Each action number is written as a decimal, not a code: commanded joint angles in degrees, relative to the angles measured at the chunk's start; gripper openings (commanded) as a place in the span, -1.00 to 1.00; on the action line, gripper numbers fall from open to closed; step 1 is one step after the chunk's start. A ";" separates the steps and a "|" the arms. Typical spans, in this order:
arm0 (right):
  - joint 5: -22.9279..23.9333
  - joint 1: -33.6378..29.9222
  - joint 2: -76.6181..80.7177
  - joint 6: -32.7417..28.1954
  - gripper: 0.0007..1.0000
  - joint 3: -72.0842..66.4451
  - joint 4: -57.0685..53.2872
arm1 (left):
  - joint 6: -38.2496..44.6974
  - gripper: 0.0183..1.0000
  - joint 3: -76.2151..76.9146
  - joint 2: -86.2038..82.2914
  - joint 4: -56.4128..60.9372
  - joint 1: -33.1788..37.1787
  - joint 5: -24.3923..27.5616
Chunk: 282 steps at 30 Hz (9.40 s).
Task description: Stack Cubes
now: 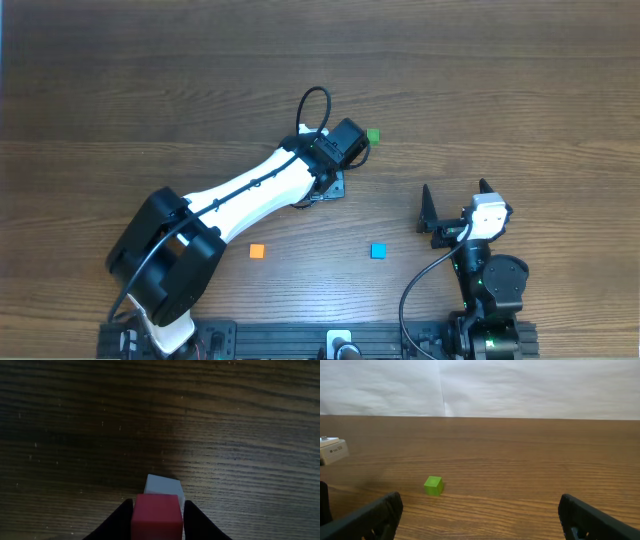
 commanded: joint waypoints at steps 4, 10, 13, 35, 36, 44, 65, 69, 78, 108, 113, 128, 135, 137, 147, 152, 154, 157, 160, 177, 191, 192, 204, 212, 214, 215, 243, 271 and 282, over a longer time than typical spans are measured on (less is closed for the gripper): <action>-0.15 0.09 0.04 -0.09 0.98 -0.37 -0.09 | -0.81 -0.04 -0.55 0.96 0.66 0.35 -0.24; -0.15 0.09 0.04 -0.09 0.99 -0.37 -0.09 | -0.81 0.93 -0.55 -1.81 0.96 0.50 -2.71; -0.15 0.09 0.04 -0.07 0.99 -0.37 -0.09 | -0.81 1.00 -0.55 -6.29 0.37 1.46 -4.33; -0.15 0.09 0.04 -0.09 0.99 -0.37 -0.09 | -5.49 0.76 -44.89 -45.55 9.77 3.74 -1.90; -0.13 0.09 0.04 -0.07 0.99 -0.37 -0.09 | -5.27 0.75 -45.55 -45.31 10.29 3.74 -1.90; -0.15 0.09 0.04 -0.09 0.98 -0.37 -0.09 | -1.79 0.70 -45.97 -41.40 15.39 0.20 -2.62; -0.15 0.09 0.04 -0.09 0.99 -0.37 -0.09 | 1.88 0.70 -44.19 -35.78 14.16 -1.81 -2.47; -0.15 0.09 0.04 -0.09 0.98 -0.37 -0.09 | 3.89 0.72 -42.77 -35.69 12.44 -0.39 -0.57; -0.15 0.09 0.04 -0.09 0.99 -0.37 -0.09 | 5.51 0.72 -41.38 -33.86 10.91 0.92 2.01; -0.15 0.09 0.04 -0.07 0.98 -0.37 -0.09 | 5.86 0.58 -36.39 -27.26 5.60 2.32 5.40; -0.15 0.09 0.04 -0.09 0.99 -0.37 -0.09 | 5.64 -0.19 -36.39 -27.02 5.60 2.32 5.38; -0.15 0.09 0.04 -0.09 0.98 -0.37 -0.09 | 5.42 -0.39 -36.39 -26.88 5.60 2.32 5.38; -0.15 0.09 0.04 -0.09 0.98 -0.37 -0.09 | 5.42 -0.52 -36.39 -26.88 5.60 2.32 5.35; -0.15 0.09 0.04 -0.09 0.99 -0.37 -0.09 | 5.42 -0.55 -36.39 -26.88 5.60 2.32 5.33; -0.15 0.09 0.04 -0.07 0.98 -0.37 -0.09 | 5.03 -0.79 -30.95 -26.75 3.67 2.32 3.43; -0.15 0.09 0.04 -0.07 0.99 -0.37 -0.09 | 5.03 -0.81 -20.13 -23.85 -2.29 2.32 1.20; -0.15 0.09 0.04 -0.09 0.99 -0.37 -0.09 | 5.05 -0.81 -14.91 -21.31 -4.57 2.32 0.59; -0.15 0.09 0.04 -0.09 0.99 -0.37 -0.09 | 5.07 -0.82 -6.95 -16.41 -7.93 2.32 0.39; -0.15 0.09 0.04 -0.07 0.99 -0.37 -0.09 | 5.07 -0.83 -0.11 -11.26 -9.92 2.32 0.44; -0.15 0.09 0.04 -0.09 0.98 -0.37 -0.09 | 5.03 -0.85 5.07 -3.52 -8.33 2.25 3.93; -0.15 0.09 0.04 -0.07 0.99 -0.37 -0.09 | 5.03 -0.84 5.07 -2.45 -7.45 1.75 5.46; -0.15 0.09 0.04 -0.09 0.99 -0.37 -0.09 | 5.03 -0.84 5.07 -2.40 -7.34 1.60 5.46; -0.15 0.09 0.04 -0.09 0.98 -0.37 -0.09 | 5.05 -0.82 5.07 -1.42 -7.21 1.51 5.64; -0.15 0.09 0.04 -0.09 0.98 -0.37 -0.09 | 5.05 -0.81 5.07 -1.16 -6.99 1.51 5.60; -0.15 0.09 0.04 -0.09 0.99 -0.37 -0.09 | 5.05 -0.79 5.07 -1.01 -6.99 1.51 5.60; -0.15 0.09 0.04 -0.09 0.98 -0.37 -0.09 | 5.05 -0.79 5.07 -0.90 -6.99 1.51 5.60; -0.15 0.09 0.04 -0.09 0.99 -0.37 -0.09 | 5.05 0.99 5.07 -0.31 -6.84 1.51 5.60; -0.15 0.09 0.04 -0.09 0.98 -0.37 -0.09 | 23.37 0.99 -4.79 -45.09 9.16 25.38 0.11; -0.13 0.09 0.04 -0.09 0.99 -0.37 -0.09 | 37.75 0.99 -33.51 -74.42 27.39 42.99 16.41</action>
